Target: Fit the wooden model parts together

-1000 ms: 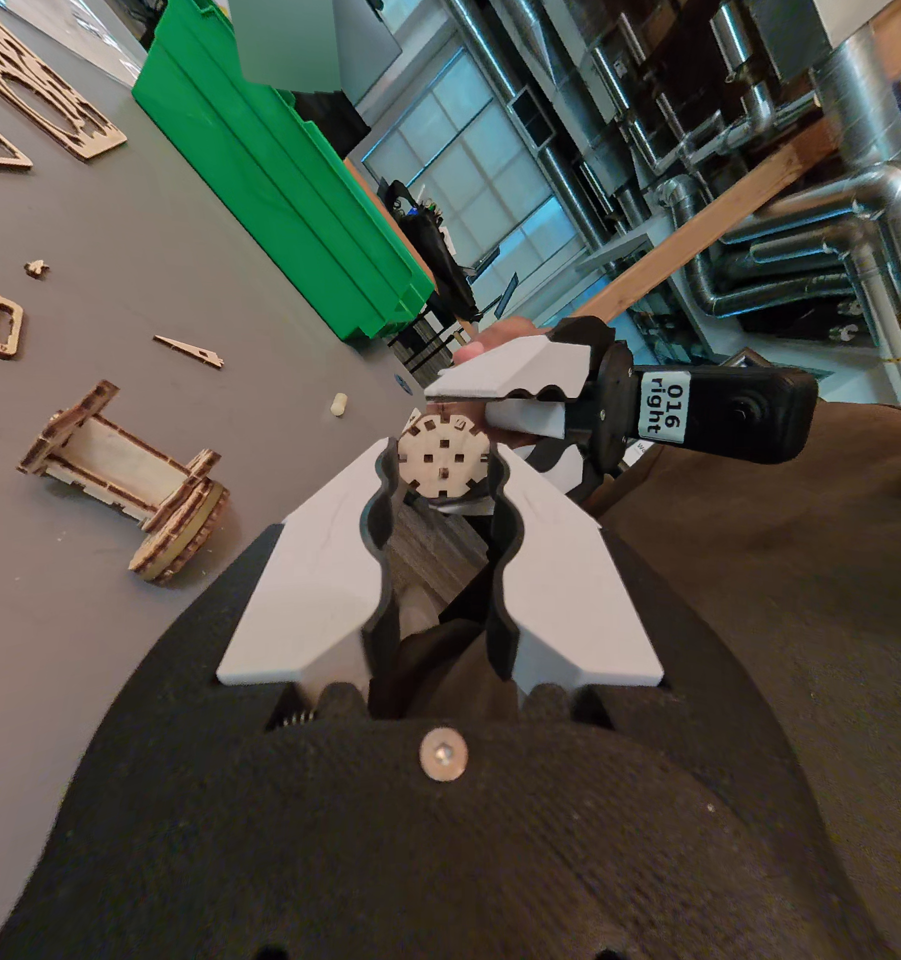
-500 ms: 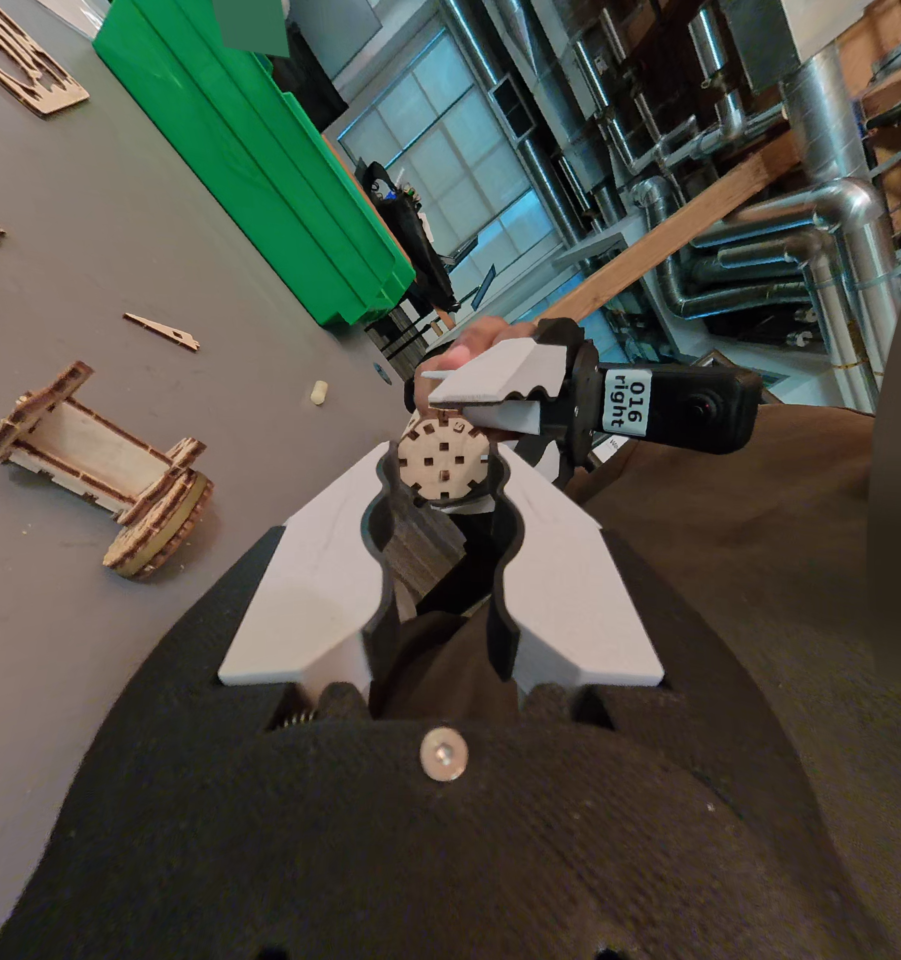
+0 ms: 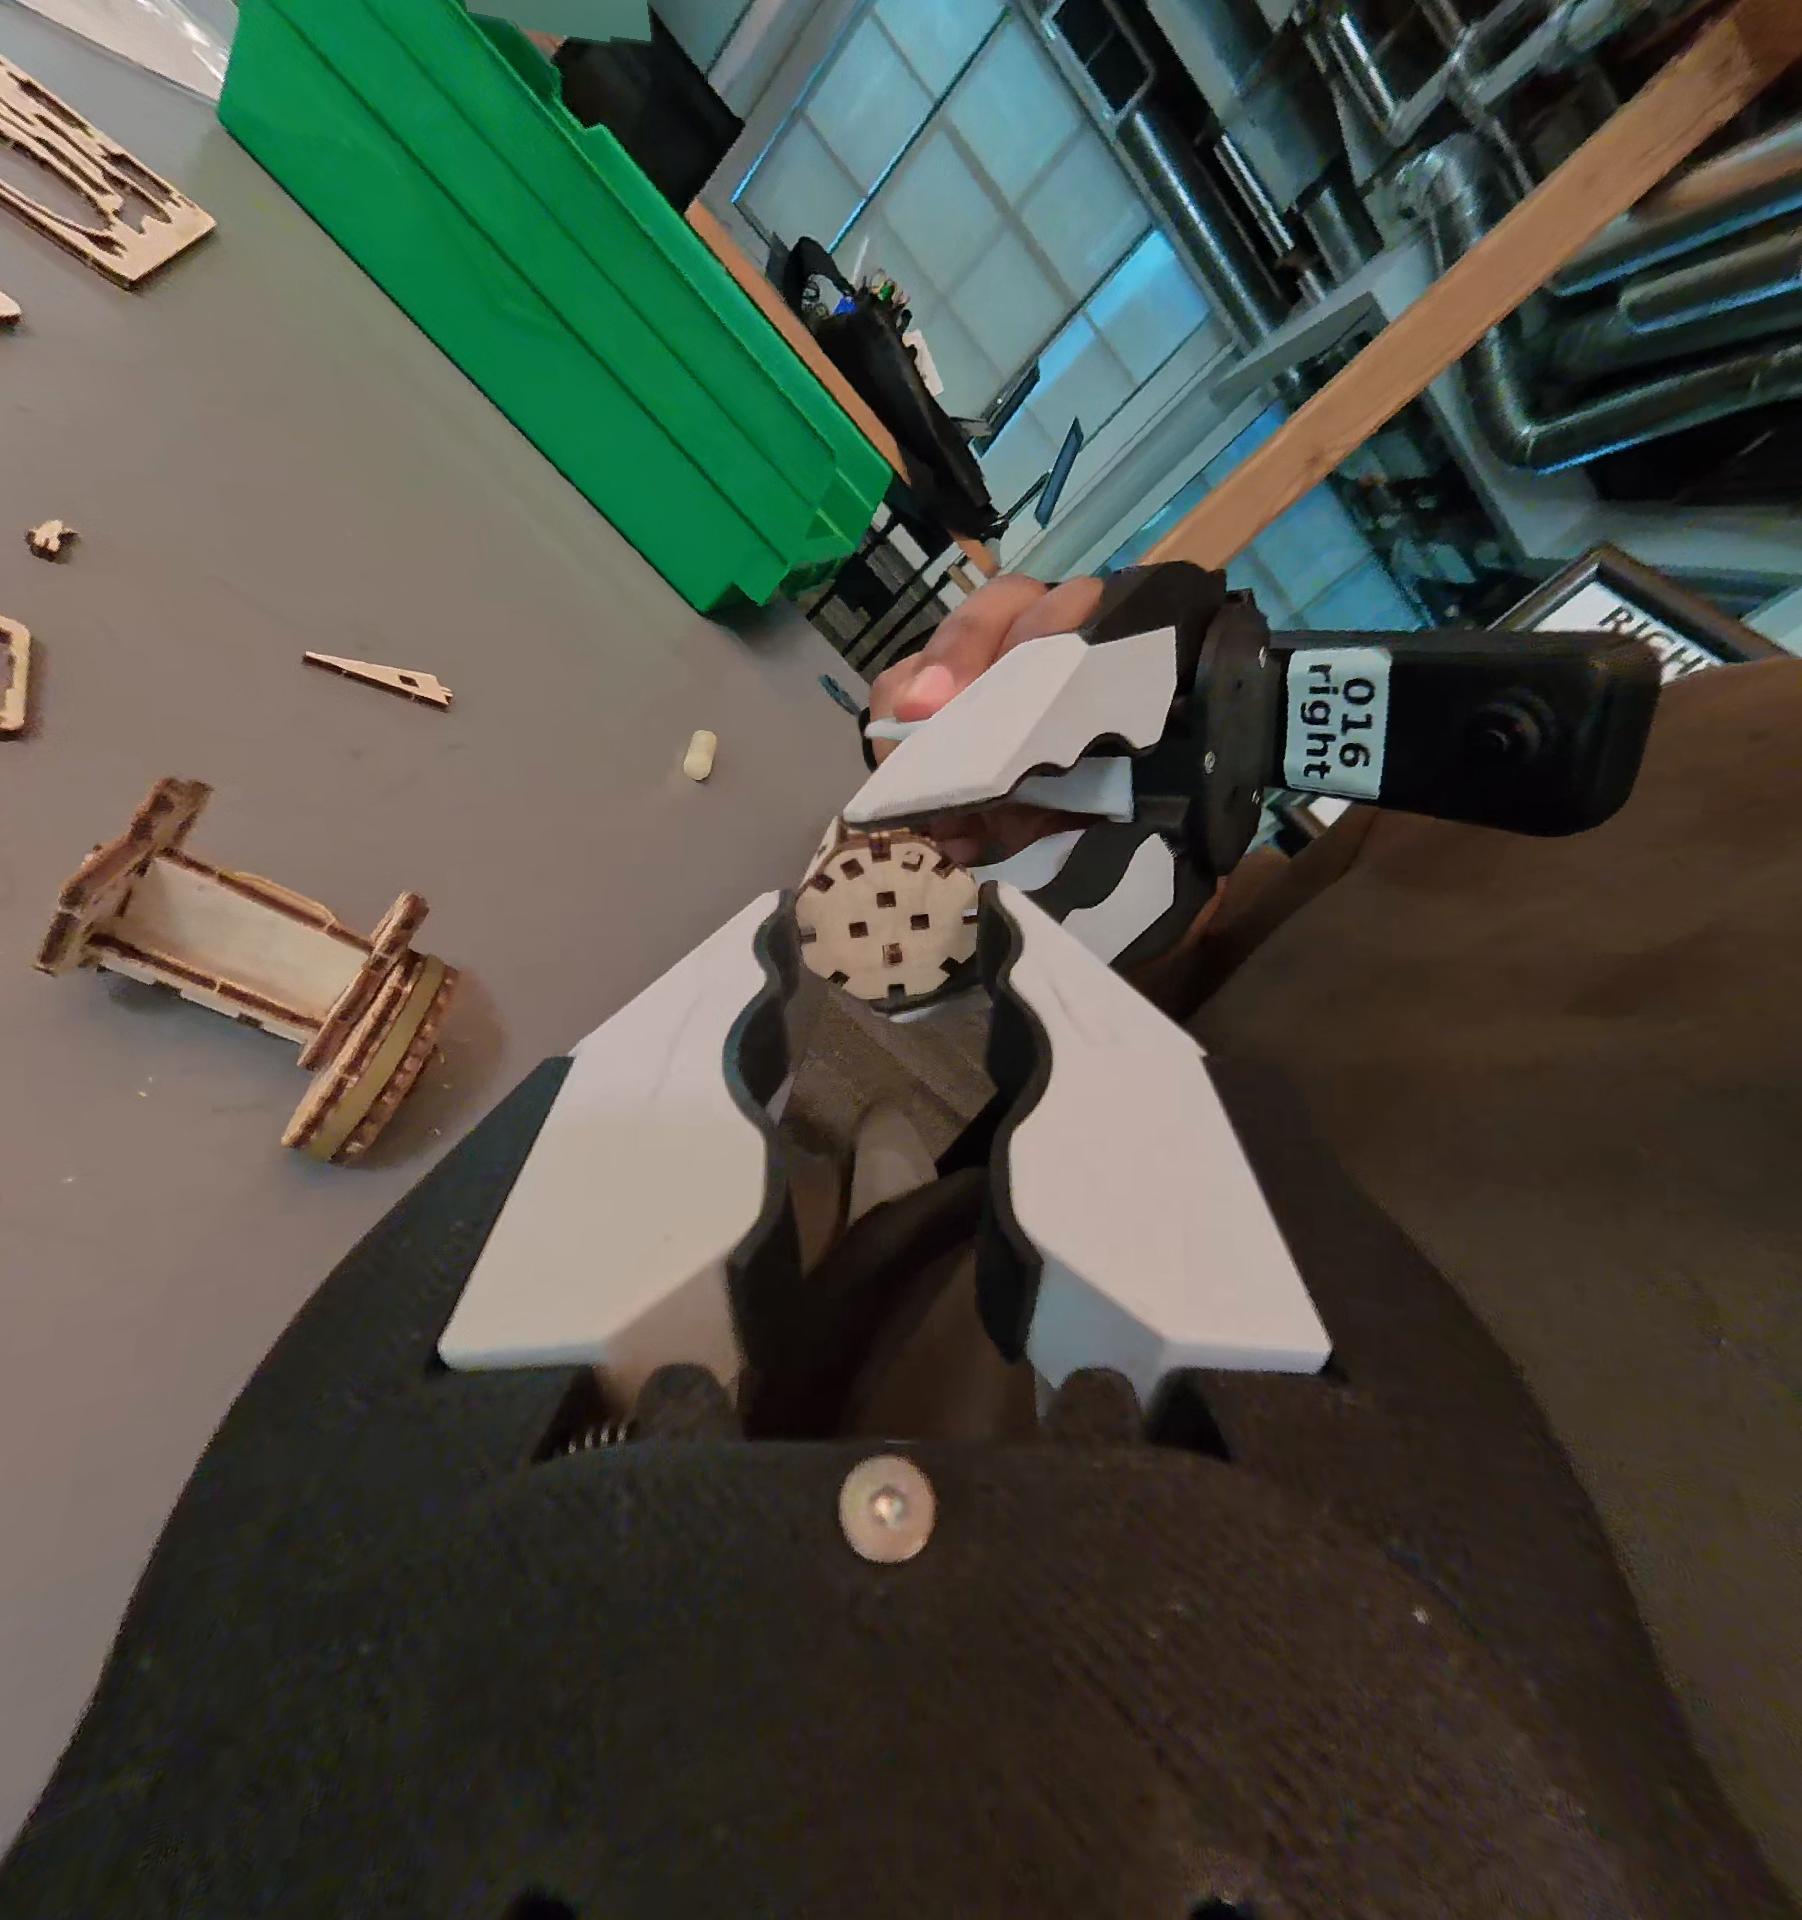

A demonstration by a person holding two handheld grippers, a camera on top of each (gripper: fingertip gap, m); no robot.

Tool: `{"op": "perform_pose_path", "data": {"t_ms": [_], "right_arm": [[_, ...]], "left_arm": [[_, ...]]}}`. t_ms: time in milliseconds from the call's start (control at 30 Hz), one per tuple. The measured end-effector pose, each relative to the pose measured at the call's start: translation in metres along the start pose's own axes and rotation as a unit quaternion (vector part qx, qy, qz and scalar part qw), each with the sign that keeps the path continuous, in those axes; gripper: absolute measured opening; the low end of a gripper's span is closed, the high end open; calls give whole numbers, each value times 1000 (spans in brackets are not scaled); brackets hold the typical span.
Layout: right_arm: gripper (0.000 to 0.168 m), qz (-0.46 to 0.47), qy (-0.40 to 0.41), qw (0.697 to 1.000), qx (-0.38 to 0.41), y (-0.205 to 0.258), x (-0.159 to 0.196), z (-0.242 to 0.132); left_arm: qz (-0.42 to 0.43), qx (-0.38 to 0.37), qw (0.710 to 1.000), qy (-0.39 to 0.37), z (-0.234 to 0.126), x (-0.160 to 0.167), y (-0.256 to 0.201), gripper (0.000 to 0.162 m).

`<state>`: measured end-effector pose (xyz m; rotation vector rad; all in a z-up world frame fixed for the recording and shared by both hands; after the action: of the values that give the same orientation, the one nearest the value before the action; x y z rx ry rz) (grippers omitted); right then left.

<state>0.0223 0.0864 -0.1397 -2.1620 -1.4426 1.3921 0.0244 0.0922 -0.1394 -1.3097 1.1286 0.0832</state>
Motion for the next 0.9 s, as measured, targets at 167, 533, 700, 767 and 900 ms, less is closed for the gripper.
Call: {"op": "perform_pose_path", "data": {"t_ms": [167,533,700,767,900], "right_arm": [[32,4,4,1000,-5,0,0,-1],[42,-10,-26,998,61,-14,-10,-11],[34,-47,-25,995,85,-10,-11,-13],[34,-63,-22,993,98,-10,-11,-14],[32,-82,-4,992,96,-9,-9,-13]], "left_arm": [[8,-3,1000,1,1,0,0,30],[108,-42,993,-31,-5,-10,-13,31],[159,-75,984,-36,-3,-11,-16,31],[185,-97,977,-37,-3,-11,-16,31],[195,-109,974,-35,-1,-10,-14,30]]}}
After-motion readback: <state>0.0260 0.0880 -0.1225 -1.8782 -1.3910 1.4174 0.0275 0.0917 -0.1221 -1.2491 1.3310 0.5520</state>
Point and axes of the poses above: each gripper's, where its closed fingertips meet, z out along the fingers, x out of its underside, y = z × x across the jaws, the point moved 1 cm from there along -z, back along the fingers, and after that the axes turned 11 degrees about y, right-handed, at the moved point
